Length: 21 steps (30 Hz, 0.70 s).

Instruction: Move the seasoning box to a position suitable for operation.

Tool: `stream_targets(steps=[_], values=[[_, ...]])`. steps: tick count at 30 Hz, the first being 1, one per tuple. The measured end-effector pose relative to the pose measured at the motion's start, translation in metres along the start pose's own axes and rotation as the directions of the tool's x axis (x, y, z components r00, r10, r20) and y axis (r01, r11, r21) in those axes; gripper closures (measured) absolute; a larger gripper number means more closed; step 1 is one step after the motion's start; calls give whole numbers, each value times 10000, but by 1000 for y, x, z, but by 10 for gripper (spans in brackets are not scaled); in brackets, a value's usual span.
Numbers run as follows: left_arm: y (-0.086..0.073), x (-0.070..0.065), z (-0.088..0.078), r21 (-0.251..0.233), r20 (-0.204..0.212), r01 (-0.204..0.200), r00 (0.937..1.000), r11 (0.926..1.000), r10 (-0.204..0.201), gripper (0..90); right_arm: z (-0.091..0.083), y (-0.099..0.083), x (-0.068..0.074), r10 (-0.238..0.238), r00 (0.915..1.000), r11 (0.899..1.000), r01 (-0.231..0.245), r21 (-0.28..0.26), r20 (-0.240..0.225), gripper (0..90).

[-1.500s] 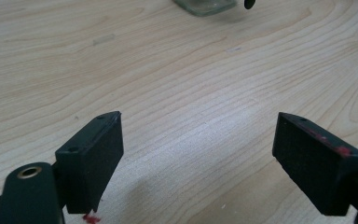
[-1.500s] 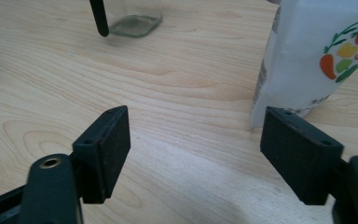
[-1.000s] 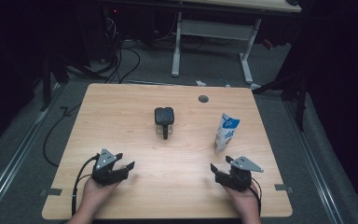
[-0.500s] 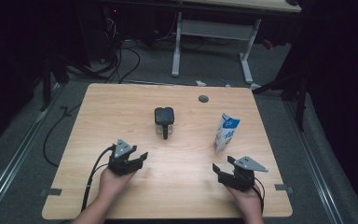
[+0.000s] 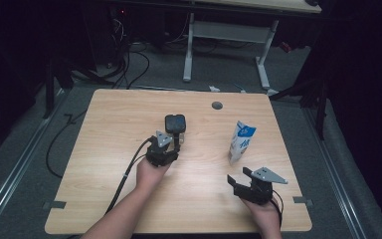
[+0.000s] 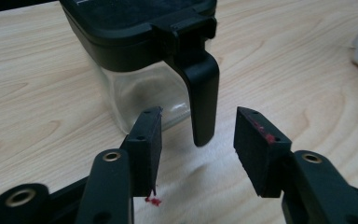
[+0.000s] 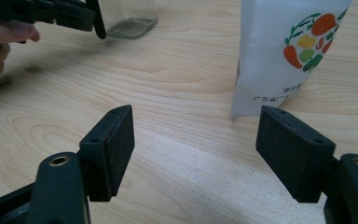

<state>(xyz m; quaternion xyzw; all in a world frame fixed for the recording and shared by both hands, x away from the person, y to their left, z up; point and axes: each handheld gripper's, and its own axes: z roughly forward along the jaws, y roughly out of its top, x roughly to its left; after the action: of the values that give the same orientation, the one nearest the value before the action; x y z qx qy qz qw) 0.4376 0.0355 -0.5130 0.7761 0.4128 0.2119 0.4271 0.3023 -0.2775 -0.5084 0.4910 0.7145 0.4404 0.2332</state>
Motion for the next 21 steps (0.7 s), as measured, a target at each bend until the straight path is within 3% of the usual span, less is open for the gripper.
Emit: stream_targets(steps=[8, 10, 14, 21], values=[[0, -3, 6, -293, -43, 30, 10000, 9996, -31, 704, 0, 0, 2, -65, 10000, 10000, 65, 8, -76, 283], [0, -2, 8, -313, 104, 152, 9998, 9994, -149, 739, 0, 0, 3, -59, 10000, 10000, 60, 31, -77, 284], [0, -1, 7, -322, 243, 147, 9996, 9994, -139, 752, 1, 0, 4, -65, 9999, 10000, 66, 59, -85, 285], [-2, -8, 4, -337, 531, -347, 9979, 9988, 365, 779, 0, 1, 4, -69, 9999, 10000, 70, 49, -88, 286]])
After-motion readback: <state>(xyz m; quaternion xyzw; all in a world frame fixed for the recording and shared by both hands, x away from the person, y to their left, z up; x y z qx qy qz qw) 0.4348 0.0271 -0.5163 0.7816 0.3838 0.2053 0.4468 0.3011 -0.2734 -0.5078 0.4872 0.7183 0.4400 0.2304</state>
